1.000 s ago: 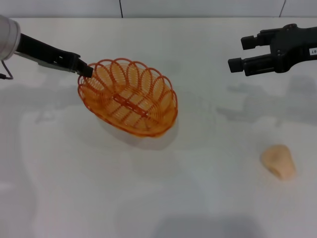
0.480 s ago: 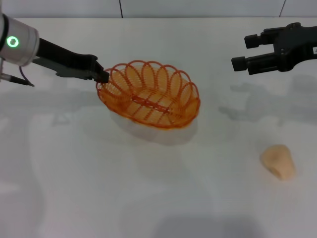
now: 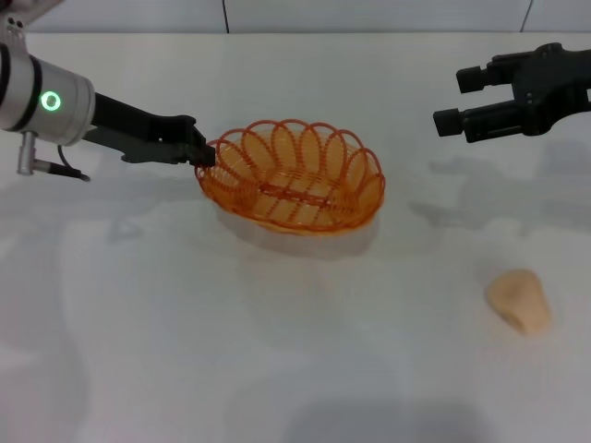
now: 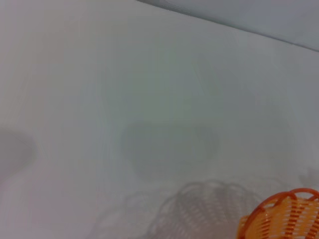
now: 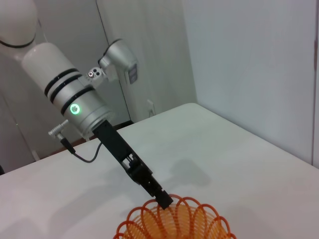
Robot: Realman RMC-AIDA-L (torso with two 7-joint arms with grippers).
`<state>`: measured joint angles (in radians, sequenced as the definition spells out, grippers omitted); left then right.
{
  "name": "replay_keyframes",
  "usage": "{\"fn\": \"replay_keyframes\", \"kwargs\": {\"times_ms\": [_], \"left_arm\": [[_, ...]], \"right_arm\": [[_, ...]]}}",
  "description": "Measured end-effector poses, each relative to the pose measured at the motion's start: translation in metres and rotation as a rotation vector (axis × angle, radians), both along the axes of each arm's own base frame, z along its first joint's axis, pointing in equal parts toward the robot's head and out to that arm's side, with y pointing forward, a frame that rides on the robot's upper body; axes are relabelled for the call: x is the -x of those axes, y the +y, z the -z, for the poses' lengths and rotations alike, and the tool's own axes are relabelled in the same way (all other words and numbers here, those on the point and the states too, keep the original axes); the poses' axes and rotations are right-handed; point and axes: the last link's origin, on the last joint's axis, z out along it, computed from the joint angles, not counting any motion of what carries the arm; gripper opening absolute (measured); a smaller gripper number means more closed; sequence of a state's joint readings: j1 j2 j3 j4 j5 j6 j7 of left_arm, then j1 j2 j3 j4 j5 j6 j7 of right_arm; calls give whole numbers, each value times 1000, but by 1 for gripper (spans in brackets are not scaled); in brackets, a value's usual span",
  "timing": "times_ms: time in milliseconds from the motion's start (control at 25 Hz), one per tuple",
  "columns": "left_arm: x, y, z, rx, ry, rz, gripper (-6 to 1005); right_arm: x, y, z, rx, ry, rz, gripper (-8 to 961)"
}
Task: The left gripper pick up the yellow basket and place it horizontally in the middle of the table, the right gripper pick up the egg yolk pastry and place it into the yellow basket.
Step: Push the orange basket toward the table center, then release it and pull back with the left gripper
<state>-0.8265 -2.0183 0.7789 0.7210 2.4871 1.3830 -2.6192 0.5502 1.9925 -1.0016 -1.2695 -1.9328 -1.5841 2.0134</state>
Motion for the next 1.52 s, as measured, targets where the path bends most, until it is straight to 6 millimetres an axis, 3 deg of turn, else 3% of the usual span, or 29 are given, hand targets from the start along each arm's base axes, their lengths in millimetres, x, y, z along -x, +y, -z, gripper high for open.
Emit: {"fn": "replay_keyframes", "kwargs": {"times_ms": [1000, 1520], "left_arm": [[0, -3, 38, -10, -24, -50, 71], [5, 2, 34, -49, -4, -64, 79]], "right_arm": [[3, 1, 1, 8, -5, -16, 748], [5, 2, 0, 8, -5, -21, 747]]}}
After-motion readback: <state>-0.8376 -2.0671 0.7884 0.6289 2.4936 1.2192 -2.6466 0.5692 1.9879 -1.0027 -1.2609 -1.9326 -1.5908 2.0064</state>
